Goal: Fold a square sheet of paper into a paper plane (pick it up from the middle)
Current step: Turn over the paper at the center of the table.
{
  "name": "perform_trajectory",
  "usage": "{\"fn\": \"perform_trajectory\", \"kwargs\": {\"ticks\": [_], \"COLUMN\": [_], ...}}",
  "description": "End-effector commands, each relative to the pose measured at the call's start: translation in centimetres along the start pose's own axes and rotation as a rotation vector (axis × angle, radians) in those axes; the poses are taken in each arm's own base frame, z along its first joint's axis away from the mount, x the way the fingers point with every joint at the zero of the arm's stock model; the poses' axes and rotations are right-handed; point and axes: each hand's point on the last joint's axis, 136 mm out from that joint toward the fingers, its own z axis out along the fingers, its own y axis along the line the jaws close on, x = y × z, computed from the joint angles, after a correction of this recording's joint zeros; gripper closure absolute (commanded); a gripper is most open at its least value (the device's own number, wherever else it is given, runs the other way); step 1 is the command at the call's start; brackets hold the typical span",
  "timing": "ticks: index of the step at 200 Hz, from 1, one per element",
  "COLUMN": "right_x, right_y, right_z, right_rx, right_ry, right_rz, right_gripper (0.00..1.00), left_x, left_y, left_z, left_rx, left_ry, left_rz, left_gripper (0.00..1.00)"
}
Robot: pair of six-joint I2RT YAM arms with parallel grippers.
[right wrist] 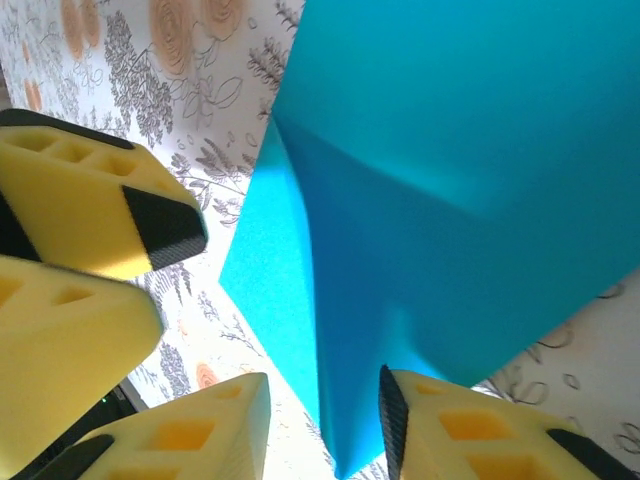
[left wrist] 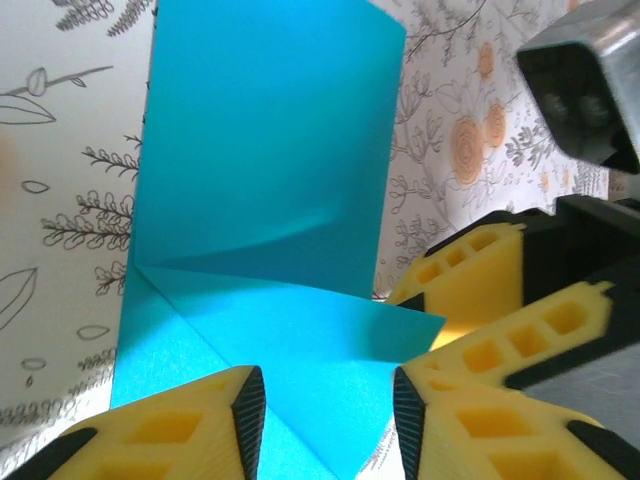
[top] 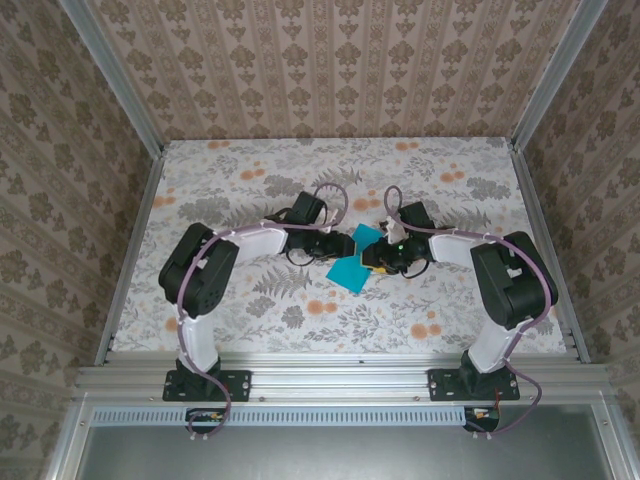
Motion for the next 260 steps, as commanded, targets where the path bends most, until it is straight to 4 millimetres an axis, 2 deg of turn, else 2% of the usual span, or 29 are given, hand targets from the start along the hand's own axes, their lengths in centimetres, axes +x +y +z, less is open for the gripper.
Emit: {"fn": "perform_trajectory", "kwargs": {"ticks": [1, 35, 101, 184, 230, 260], "right_x": [-0.2, -0.3, -0.5, -0.9, -1.2, -1.3], "right_y": [0.8, 0.9, 3.2, 6.7, 7.5, 7.9], "right_z": [0.7, 1.3, -0.6, -3.1, -4.1, -4.4], "right_rx": [-0.024, -0.028, -0.100, -0.302, -0.352, -0.388], "right_ry": [0.018, 0.028, 0.006, -0.030, -0.050, -0.059], "right_rz": [-0.009, -0.015, -0.052, -0.033, -0.028, -0.019], "right_gripper": [0.67, 0.79, 0.97, 1.00, 1.00, 1.00], "left_x": [0.1, 0.6, 0.6, -0.7, -1.3, -1.9], "left_y": [-0.6, 0.0, -0.4, -2.4, -3.0, -4.3], "left_z": [-2.0, -3.5, -4.0, -4.9, -4.4, -4.3], "left_rx": [-0.014, -0.054, 0.026, 0.170, 0.225, 0.279], "left_ry": [-0.023, -0.054, -0.124, -0.263, -0.287, -0.296], "left_rz": [0.025, 0.023, -0.051, -0.148, -0.195, -0.198], "left_gripper": [0.52, 0.34, 0.32, 0.32, 0.33, 0.33]}}
